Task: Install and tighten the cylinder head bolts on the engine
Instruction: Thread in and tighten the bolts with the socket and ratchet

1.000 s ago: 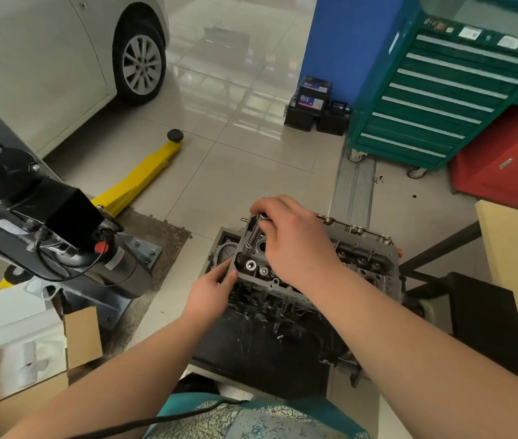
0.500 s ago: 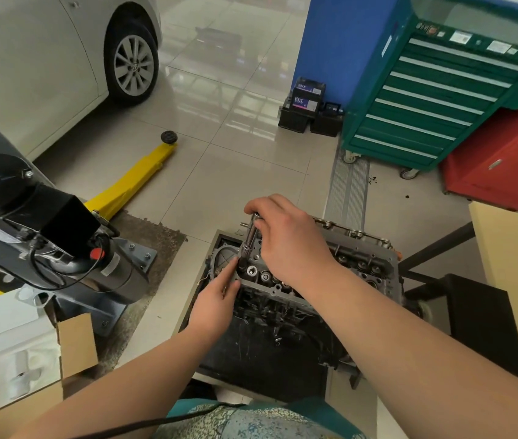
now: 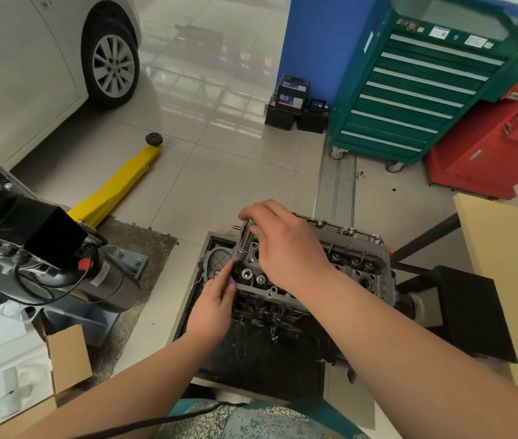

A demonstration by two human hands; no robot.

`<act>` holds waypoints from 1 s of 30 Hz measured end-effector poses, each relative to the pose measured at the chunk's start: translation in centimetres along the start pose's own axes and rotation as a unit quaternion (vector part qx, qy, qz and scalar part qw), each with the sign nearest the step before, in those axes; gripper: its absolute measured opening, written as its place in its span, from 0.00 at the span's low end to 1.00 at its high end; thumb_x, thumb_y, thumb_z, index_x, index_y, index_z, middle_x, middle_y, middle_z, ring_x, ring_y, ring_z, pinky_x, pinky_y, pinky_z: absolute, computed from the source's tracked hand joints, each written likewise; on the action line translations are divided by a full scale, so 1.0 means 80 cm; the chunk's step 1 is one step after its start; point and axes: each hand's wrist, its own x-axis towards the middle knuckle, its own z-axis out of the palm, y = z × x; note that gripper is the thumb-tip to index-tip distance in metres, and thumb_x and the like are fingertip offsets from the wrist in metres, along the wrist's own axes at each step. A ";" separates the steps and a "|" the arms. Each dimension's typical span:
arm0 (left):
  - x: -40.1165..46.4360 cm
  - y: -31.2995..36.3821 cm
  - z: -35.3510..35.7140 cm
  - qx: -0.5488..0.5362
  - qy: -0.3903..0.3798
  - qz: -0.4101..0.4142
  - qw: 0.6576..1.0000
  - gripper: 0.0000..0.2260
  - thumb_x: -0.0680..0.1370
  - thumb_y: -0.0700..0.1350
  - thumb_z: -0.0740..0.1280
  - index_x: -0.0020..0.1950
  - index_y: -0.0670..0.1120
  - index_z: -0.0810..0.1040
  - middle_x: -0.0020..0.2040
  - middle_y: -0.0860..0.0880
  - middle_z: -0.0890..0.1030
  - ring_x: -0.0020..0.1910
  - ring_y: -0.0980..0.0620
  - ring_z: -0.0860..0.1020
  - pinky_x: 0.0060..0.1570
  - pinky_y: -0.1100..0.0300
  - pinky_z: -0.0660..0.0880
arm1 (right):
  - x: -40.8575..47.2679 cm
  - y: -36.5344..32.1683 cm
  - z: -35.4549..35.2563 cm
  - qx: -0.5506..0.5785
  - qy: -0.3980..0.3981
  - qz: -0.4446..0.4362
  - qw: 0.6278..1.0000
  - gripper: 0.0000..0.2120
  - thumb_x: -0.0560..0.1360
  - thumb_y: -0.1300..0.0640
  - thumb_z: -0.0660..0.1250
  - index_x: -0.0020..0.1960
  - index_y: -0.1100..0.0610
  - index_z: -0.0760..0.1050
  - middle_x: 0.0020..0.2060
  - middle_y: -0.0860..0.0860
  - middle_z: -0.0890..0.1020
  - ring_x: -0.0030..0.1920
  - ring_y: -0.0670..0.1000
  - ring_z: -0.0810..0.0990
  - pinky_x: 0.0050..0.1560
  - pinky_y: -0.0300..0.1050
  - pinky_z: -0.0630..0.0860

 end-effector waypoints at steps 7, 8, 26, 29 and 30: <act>-0.002 0.010 -0.010 -0.078 -0.016 -0.051 0.996 0.25 0.86 0.54 0.63 0.78 0.73 0.59 0.68 0.59 0.75 0.68 0.52 0.77 0.64 0.47 0.79 | 0.003 -0.007 -0.002 -0.030 -0.002 -0.034 0.999 0.11 0.81 0.63 0.67 0.61 0.55 0.80 0.54 0.49 0.81 0.45 0.52 0.82 0.45 0.52 0.81; 0.002 0.010 -0.011 -0.099 -0.009 -0.076 0.992 0.25 0.85 0.52 0.64 0.78 0.72 0.61 0.65 0.59 0.78 0.64 0.52 0.79 0.60 0.53 0.79 | 0.003 -0.008 -0.003 -0.034 -0.005 -0.039 0.999 0.10 0.81 0.62 0.67 0.61 0.54 0.80 0.53 0.49 0.81 0.45 0.52 0.82 0.44 0.51 0.81; 0.033 0.035 -0.019 0.011 0.051 0.044 0.998 0.22 0.77 0.59 0.73 0.69 0.58 0.75 0.65 0.56 0.79 0.63 0.54 0.77 0.59 0.53 0.77 | 0.010 -0.021 -0.009 -0.077 -0.053 0.052 0.994 0.12 0.80 0.49 0.69 0.59 0.54 0.80 0.50 0.49 0.83 0.50 0.54 0.81 0.49 0.48 0.75; 0.025 0.057 -0.034 -0.047 0.045 0.187 0.980 0.13 0.78 0.58 0.73 0.61 0.59 0.79 0.58 0.58 0.83 0.60 0.54 0.81 0.58 0.56 0.78 | 0.017 -0.024 -0.009 -0.146 -0.081 0.069 0.984 0.17 0.80 0.40 0.66 0.55 0.54 0.77 0.44 0.49 0.82 0.44 0.54 0.80 0.41 0.50 0.75; 0.024 0.066 -0.040 -0.061 0.038 0.197 0.978 0.09 0.78 0.56 0.73 0.57 0.61 0.80 0.56 0.59 0.84 0.58 0.55 0.83 0.56 0.59 0.79 | 0.019 -0.025 -0.010 -0.158 -0.086 0.070 0.981 0.19 0.79 0.38 0.66 0.54 0.54 0.76 0.43 0.49 0.81 0.43 0.54 0.79 0.38 0.49 0.73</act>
